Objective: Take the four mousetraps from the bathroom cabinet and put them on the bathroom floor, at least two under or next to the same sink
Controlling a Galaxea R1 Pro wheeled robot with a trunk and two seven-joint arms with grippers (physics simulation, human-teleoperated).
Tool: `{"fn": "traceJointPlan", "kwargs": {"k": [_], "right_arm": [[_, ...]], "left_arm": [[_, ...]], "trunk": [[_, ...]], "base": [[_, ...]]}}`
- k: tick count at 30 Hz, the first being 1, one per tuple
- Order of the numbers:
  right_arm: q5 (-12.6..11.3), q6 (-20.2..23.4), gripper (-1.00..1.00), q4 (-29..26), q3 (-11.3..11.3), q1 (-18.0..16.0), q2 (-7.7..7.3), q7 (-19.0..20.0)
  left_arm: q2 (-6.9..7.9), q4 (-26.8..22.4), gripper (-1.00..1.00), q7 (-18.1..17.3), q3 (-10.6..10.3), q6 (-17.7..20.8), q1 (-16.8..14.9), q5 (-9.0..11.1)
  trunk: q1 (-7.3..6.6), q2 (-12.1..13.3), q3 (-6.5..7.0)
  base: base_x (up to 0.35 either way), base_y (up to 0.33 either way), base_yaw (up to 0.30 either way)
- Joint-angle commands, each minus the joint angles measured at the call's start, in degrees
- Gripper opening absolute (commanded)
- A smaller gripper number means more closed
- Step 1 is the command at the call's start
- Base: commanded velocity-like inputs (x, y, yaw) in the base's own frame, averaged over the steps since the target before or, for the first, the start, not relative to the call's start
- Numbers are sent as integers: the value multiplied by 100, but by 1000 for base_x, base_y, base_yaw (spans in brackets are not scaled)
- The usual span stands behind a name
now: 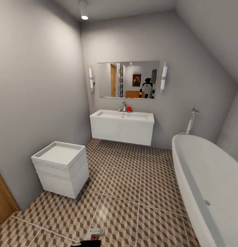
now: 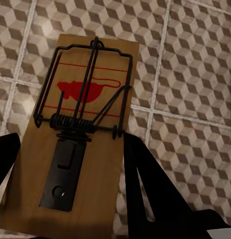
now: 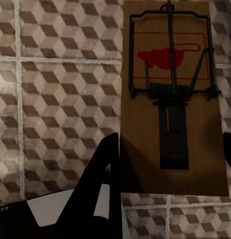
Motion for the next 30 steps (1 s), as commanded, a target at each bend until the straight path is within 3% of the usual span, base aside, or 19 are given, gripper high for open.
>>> {"fn": "traceJointPlan", "kwargs": {"k": [1, 16, 30], "right_arm": [[-49, -18, -100, 17, -19, -9, 0, 2], [-49, -18, -100, 17, -19, -9, 1, 2], [-49, -14, -100, 16, -19, -9, 29, 2]], "left_arm": [[0, 5, -100, -3, -47, -11, -4, 34], [-1, 1, -100, -3, -47, -11, -4, 16], [-2, -3, -100, -3, -47, -11, -4, 26]], "trunk": [[0, -5, -7], [0, -5, -7], [0, -5, -23]], "base": [[0, 0, -246], [0, 0, -244], [0, 0, -36]]}}
